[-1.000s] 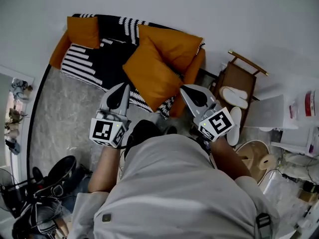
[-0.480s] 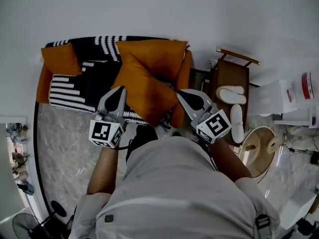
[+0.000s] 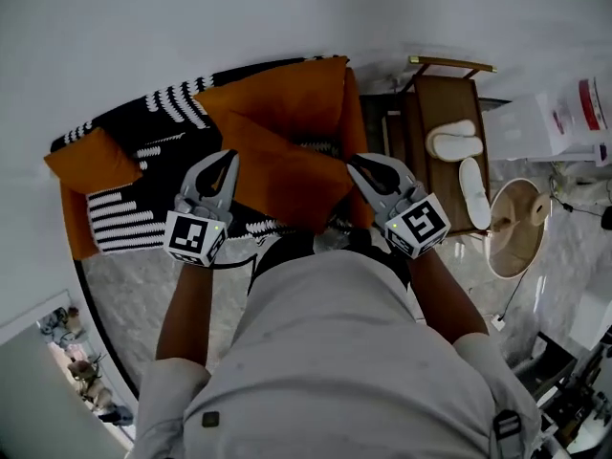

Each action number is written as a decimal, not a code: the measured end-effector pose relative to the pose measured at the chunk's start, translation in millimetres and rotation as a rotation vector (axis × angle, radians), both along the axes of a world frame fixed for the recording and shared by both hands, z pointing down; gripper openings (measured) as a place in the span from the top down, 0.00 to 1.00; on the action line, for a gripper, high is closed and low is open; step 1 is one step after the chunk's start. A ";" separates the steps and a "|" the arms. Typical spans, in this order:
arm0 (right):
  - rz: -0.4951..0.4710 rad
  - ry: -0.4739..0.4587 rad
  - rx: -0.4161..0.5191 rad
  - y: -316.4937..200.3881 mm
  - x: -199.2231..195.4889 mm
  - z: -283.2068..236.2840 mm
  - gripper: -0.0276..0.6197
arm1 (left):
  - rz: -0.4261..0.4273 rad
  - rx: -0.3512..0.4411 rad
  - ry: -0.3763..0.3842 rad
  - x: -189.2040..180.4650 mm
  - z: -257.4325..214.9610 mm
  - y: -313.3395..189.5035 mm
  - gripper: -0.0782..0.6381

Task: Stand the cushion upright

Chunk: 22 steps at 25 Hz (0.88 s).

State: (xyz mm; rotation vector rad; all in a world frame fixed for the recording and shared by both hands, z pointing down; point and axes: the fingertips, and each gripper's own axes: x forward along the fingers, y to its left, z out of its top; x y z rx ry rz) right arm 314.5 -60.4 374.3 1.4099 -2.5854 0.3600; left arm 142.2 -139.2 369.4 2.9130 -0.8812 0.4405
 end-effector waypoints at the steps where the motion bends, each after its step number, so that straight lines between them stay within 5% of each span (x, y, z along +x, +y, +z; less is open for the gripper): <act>1: 0.019 0.004 -0.018 -5.0 -0.3 8.8 0.87 | 0.032 -0.006 -0.024 -0.9 10.3 -9.5 0.88; 10: 0.055 0.205 -0.156 -23.8 -4.3 109.2 0.78 | 0.304 -0.004 -0.214 15.6 94.7 -60.8 0.87; 22: 0.010 0.272 -0.450 -32.5 11.4 247.1 0.60 | 0.602 -0.084 -0.478 33.8 225.5 -85.9 0.74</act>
